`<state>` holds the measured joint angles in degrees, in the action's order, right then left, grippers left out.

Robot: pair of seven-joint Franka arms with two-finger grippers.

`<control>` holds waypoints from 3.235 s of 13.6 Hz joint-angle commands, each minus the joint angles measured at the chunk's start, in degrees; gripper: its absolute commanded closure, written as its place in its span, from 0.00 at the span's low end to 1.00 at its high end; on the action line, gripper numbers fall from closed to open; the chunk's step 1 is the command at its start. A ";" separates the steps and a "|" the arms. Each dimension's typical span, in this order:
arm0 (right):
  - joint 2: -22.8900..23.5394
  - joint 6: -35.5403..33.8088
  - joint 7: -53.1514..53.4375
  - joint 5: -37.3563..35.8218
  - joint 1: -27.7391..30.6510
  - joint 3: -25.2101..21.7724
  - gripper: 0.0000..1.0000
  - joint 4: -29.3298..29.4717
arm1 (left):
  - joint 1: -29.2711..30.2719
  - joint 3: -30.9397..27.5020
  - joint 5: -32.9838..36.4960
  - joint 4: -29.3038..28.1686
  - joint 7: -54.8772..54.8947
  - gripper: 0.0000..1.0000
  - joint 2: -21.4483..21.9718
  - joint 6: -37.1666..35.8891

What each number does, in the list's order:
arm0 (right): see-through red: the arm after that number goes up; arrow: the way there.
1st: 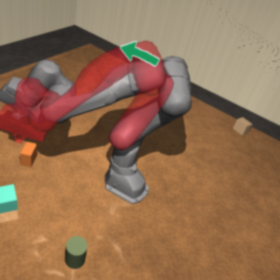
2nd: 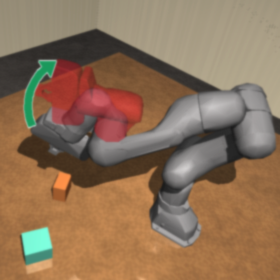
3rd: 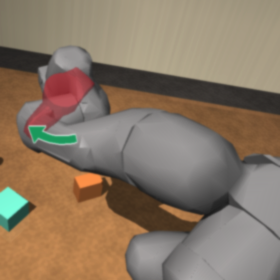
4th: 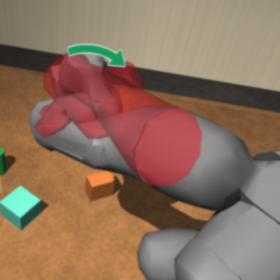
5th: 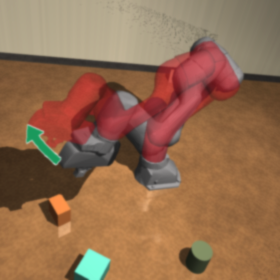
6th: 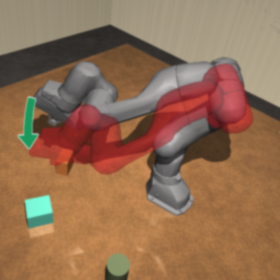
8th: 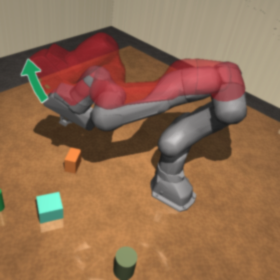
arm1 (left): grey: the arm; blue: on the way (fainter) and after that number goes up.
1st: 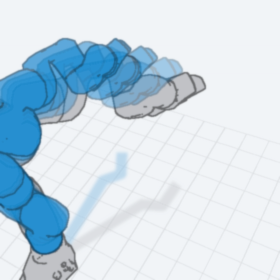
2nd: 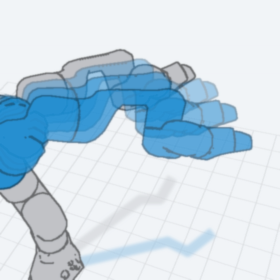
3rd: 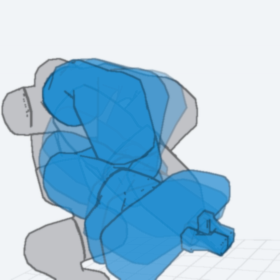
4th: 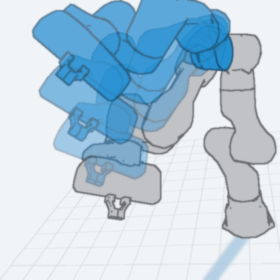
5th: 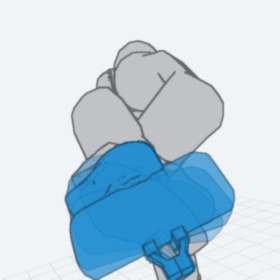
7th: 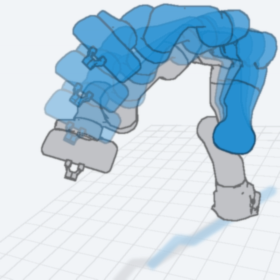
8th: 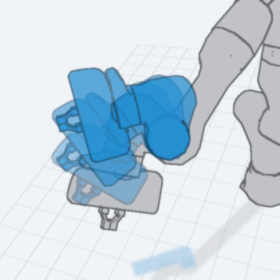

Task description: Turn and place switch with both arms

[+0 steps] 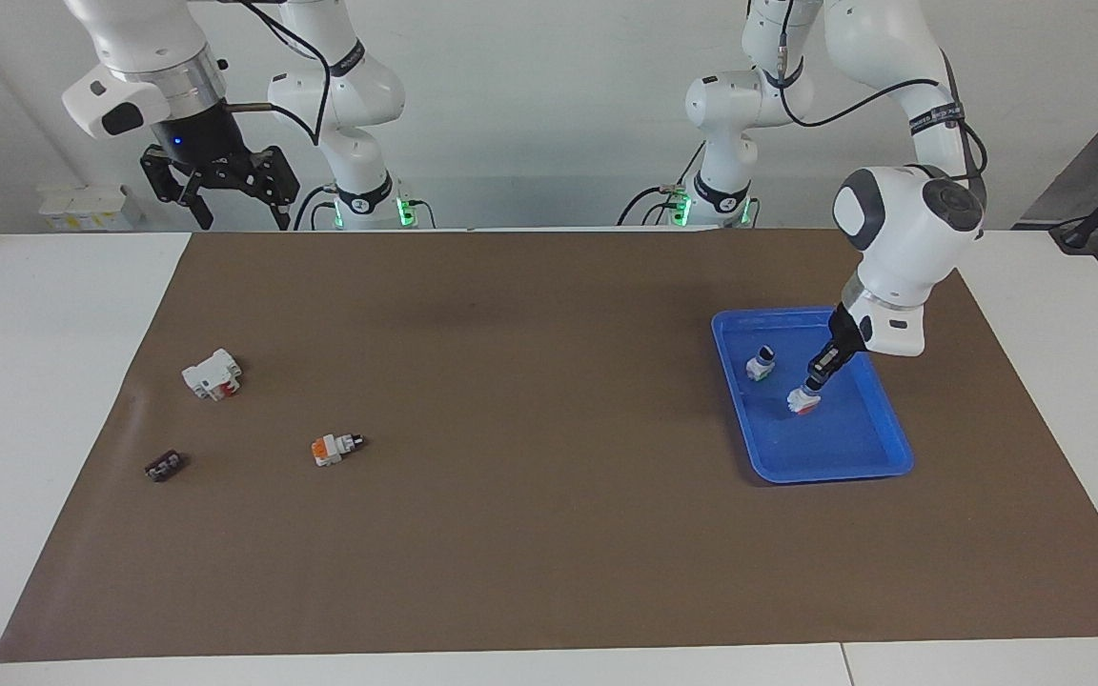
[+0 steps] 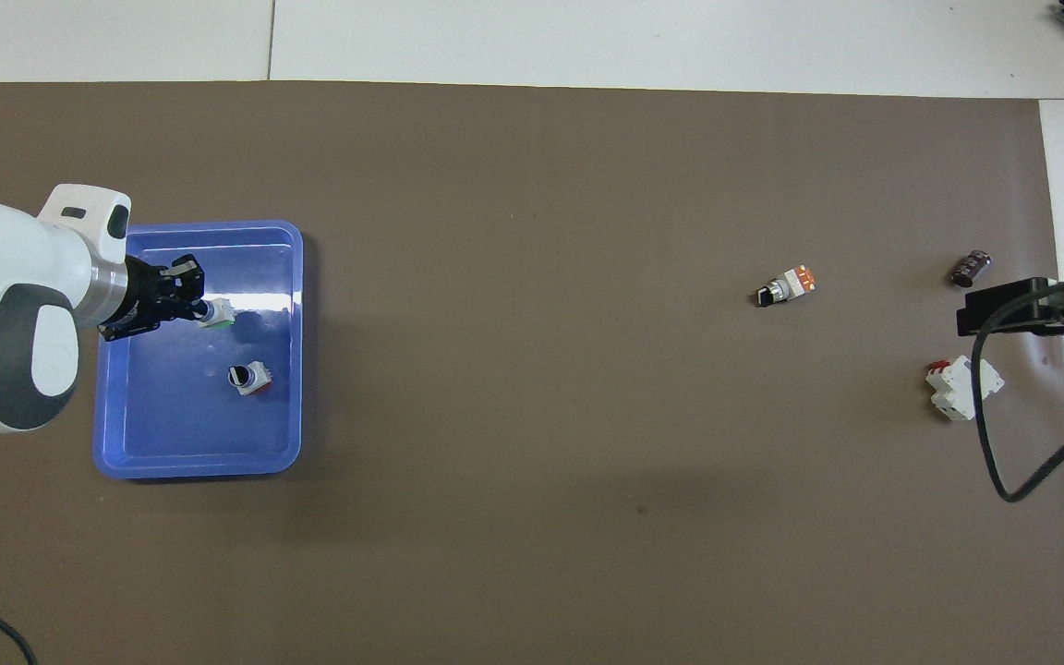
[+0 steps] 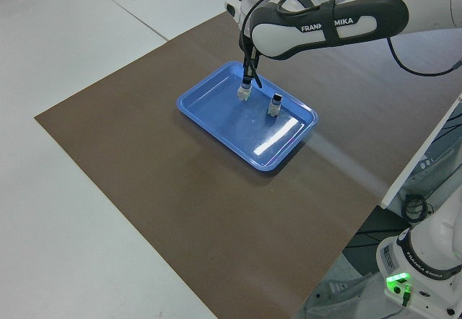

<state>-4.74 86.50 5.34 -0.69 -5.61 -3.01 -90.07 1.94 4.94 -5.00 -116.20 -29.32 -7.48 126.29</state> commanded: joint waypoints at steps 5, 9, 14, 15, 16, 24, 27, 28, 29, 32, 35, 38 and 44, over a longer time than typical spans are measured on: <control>-0.35 1.05 -1.48 -1.07 0.96 -0.06 0.01 -0.63 | 0.00 -0.37 1.05 1.24 9.98 0.12 0.18 -7.55; -0.18 1.39 -1.48 -1.07 0.08 -0.50 0.01 -0.81 | 0.00 -0.46 1.05 11.93 20.48 0.01 0.80 -17.43; -0.18 0.43 -1.48 -0.89 -0.54 -1.39 0.01 -0.90 | -2.02 -2.21 1.22 21.61 33.62 0.01 3.34 -21.52; -0.18 0.51 -1.39 -0.89 -0.28 -1.39 0.01 -0.98 | -2.98 -3.26 1.22 23.37 33.80 0.00 3.34 -21.61; -0.18 0.69 -1.47 -0.72 -0.19 -1.30 0.01 -0.98 | -4.99 -4.75 1.22 25.30 33.80 0.00 3.43 -23.18; -0.53 0.87 -1.04 -0.01 -0.36 -1.30 0.01 -0.98 | -5.36 -5.82 1.22 29.57 35.12 0.00 10.62 -42.79; -0.62 0.52 -1.04 -0.01 -0.27 -1.30 0.01 -0.98 | -5.19 -5.82 1.22 29.01 35.38 0.00 12.31 -44.63; -0.62 0.43 -1.04 -0.01 -0.36 -1.21 0.00 -0.98 | -5.19 -5.91 1.40 29.36 35.39 0.00 12.14 -45.77; -0.62 0.43 -1.04 -0.01 -0.36 -1.21 0.01 -0.98 | -5.19 -5.82 1.75 30.15 35.47 0.00 11.79 -46.39; -0.62 0.43 -1.04 -0.01 -0.36 -1.21 0.01 -0.98 | -5.36 -5.82 2.10 34.36 35.47 0.00 9.59 -50.60; -0.62 0.43 -1.04 -0.01 -0.36 -1.21 0.00 -0.98 | -5.72 -5.21 4.21 33.85 35.56 0.00 10.11 -50.70; -0.62 0.43 -1.21 -0.01 -0.36 -1.21 0.00 -0.98 | -5.63 -5.21 4.12 32.62 36.35 0.00 10.73 -49.66; -0.71 0.43 -1.04 -0.01 -0.45 -0.95 0.00 -0.98 | -6.07 -5.65 3.69 32.09 37.06 0.00 10.82 -48.77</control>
<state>-4.66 87.04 5.32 -0.80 -5.83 -3.83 -90.43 -2.91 0.11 -2.38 -83.96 7.19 3.23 77.12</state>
